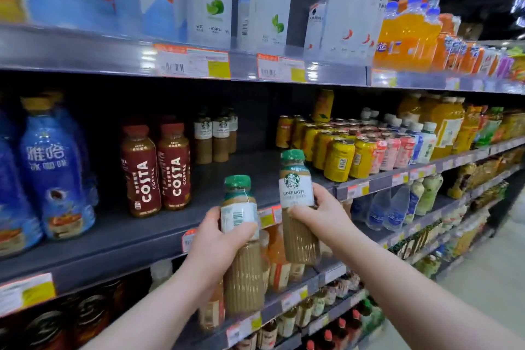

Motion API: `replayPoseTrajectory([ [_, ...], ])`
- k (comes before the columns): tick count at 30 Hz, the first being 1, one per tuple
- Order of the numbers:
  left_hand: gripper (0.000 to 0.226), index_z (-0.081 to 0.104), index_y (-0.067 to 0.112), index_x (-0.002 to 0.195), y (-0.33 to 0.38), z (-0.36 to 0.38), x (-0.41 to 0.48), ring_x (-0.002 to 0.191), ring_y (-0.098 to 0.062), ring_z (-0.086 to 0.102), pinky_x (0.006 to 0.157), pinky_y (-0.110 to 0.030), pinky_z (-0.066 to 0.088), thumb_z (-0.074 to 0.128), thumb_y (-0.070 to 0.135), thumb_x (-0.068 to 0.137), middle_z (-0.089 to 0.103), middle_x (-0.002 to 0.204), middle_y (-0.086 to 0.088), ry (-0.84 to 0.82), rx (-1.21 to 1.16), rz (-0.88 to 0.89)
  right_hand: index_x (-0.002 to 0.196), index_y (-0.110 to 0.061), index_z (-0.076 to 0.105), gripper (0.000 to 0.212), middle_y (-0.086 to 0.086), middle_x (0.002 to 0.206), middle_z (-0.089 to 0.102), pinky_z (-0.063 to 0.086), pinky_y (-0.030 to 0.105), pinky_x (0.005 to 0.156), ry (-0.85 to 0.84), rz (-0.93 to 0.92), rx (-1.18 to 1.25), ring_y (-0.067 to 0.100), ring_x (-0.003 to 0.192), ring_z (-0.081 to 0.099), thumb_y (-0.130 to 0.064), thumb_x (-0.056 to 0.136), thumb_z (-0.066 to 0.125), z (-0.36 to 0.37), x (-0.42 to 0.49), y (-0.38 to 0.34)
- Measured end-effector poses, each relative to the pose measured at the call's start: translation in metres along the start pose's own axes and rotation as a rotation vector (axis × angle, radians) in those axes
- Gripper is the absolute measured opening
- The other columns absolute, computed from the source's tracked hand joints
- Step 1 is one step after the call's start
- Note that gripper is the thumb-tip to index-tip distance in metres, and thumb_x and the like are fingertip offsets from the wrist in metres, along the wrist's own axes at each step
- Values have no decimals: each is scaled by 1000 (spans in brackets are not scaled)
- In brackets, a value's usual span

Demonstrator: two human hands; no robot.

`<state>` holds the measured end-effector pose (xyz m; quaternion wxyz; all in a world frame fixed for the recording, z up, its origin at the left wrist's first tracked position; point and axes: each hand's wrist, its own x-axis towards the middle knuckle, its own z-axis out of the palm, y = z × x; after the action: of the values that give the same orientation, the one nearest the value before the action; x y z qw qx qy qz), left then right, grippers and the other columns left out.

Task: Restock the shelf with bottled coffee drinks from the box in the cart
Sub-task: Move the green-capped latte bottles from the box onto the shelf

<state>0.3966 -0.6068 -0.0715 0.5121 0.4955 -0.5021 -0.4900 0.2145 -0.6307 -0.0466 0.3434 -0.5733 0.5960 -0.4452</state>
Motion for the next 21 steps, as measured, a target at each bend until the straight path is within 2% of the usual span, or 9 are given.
replayPoseTrajectory([
  [3, 47, 60, 29, 101, 5, 2, 22, 86, -17, 68, 77, -36, 55, 73, 41, 57, 71, 91, 4, 77, 34, 4, 122, -25, 50, 45, -2, 110, 63, 54, 41, 87, -40, -70, -8, 18, 98, 62, -18, 80, 65, 3, 53, -4],
  [6, 36, 59, 31, 96, 14, 11, 46, 85, -19, 68, 78, -41, 56, 70, 36, 62, 70, 94, 1, 151, 38, 24, 114, -24, 49, 37, -1, 106, 63, 53, 35, 81, -75, -109, 7, 17, 95, 61, -16, 81, 64, 5, 107, -9],
  [9, 42, 59, 31, 97, 22, 25, 70, 85, -21, 68, 78, -44, 57, 66, 35, 55, 70, 93, -1, 216, 33, 32, 119, -20, 48, 42, 1, 106, 59, 47, 28, 74, -122, -142, 4, 16, 92, 57, -15, 82, 65, 7, 156, -9],
  [11, 49, 59, 30, 100, 26, 34, 86, 88, -21, 67, 81, -45, 56, 69, 37, 53, 70, 95, -1, 269, 27, 44, 122, -18, 48, 45, 0, 102, 58, 45, 20, 65, -156, -182, 19, 9, 84, 55, -11, 81, 65, 9, 185, -6],
  [13, 48, 59, 28, 101, 28, 42, 101, 89, -18, 67, 79, -39, 55, 67, 37, 55, 70, 97, 1, 339, 48, 73, 122, -21, 47, 48, -3, 100, 58, 46, 20, 65, -192, -202, 36, 7, 82, 55, -10, 80, 68, 12, 210, -2],
  [15, 44, 59, 28, 102, 28, 49, 112, 87, -13, 67, 71, -29, 52, 69, 34, 60, 70, 97, 2, 398, 43, 86, 120, -20, 46, 51, 2, 107, 61, 49, 28, 77, -232, -198, 60, 15, 92, 59, -8, 78, 72, 16, 234, 4],
  [18, 26, 57, 31, 96, 29, 56, 125, 84, -9, 65, 63, -22, 48, 71, 17, 79, 69, 93, 5, 466, 17, 97, 109, -19, 44, 46, 1, 105, 58, 45, 27, 80, -308, -210, 66, 13, 92, 55, -3, 77, 73, 20, 260, 8],
  [21, 25, 56, 31, 93, 29, 61, 137, 80, -10, 67, 59, -19, 49, 67, 12, 82, 70, 91, 3, 539, 9, 110, 120, -12, 45, 51, 5, 110, 58, 43, 24, 80, -360, -242, 74, 11, 95, 53, 2, 78, 71, 25, 281, 8],
])
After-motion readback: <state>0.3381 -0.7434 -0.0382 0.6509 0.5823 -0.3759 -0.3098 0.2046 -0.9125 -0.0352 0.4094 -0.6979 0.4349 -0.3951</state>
